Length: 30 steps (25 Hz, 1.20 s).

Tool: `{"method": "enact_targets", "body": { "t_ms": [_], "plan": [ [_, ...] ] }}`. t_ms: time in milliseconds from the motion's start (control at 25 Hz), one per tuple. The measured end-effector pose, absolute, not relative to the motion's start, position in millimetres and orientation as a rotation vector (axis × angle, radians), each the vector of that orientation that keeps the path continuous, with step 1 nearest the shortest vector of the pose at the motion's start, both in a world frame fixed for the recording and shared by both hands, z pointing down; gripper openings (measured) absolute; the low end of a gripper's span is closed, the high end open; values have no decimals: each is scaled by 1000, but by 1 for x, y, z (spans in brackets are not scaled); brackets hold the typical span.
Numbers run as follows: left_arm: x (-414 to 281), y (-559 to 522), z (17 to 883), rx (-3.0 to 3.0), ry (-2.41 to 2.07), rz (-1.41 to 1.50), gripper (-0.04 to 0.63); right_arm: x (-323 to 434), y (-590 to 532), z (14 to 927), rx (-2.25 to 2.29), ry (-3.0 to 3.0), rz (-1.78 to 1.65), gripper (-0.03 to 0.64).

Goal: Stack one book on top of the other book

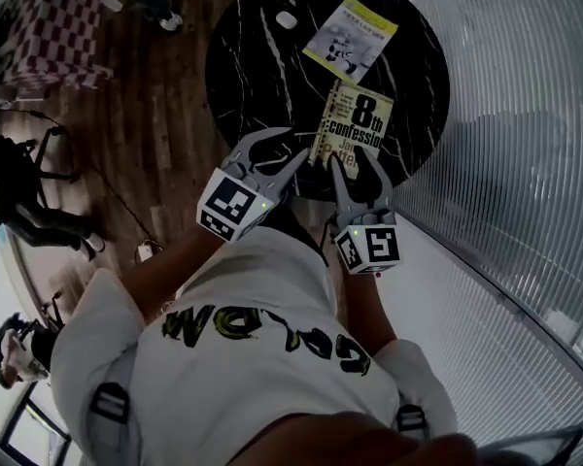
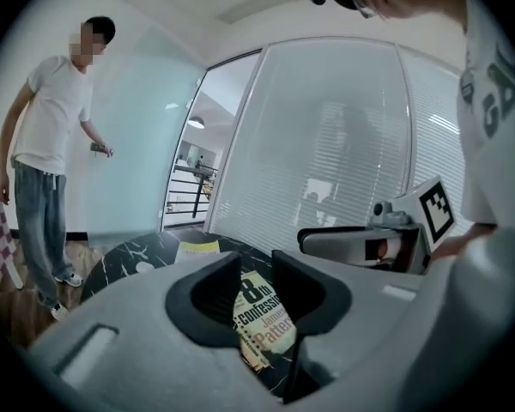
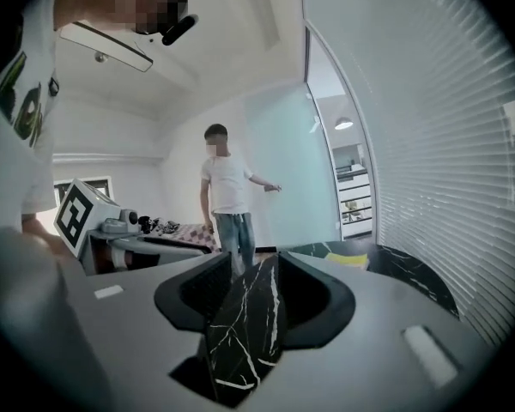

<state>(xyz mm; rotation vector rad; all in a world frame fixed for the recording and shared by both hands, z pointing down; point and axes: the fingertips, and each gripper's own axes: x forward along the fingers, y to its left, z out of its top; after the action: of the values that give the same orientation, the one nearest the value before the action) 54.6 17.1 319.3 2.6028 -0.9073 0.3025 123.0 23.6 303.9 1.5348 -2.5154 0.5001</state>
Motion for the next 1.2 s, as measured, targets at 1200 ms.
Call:
{"method": "enact_targets", "body": {
  "t_ms": [1200],
  "plan": [
    [16, 20, 231, 2686, -963, 24, 5, 45, 27, 211, 1424, -2710, 239, 3]
  ]
}}
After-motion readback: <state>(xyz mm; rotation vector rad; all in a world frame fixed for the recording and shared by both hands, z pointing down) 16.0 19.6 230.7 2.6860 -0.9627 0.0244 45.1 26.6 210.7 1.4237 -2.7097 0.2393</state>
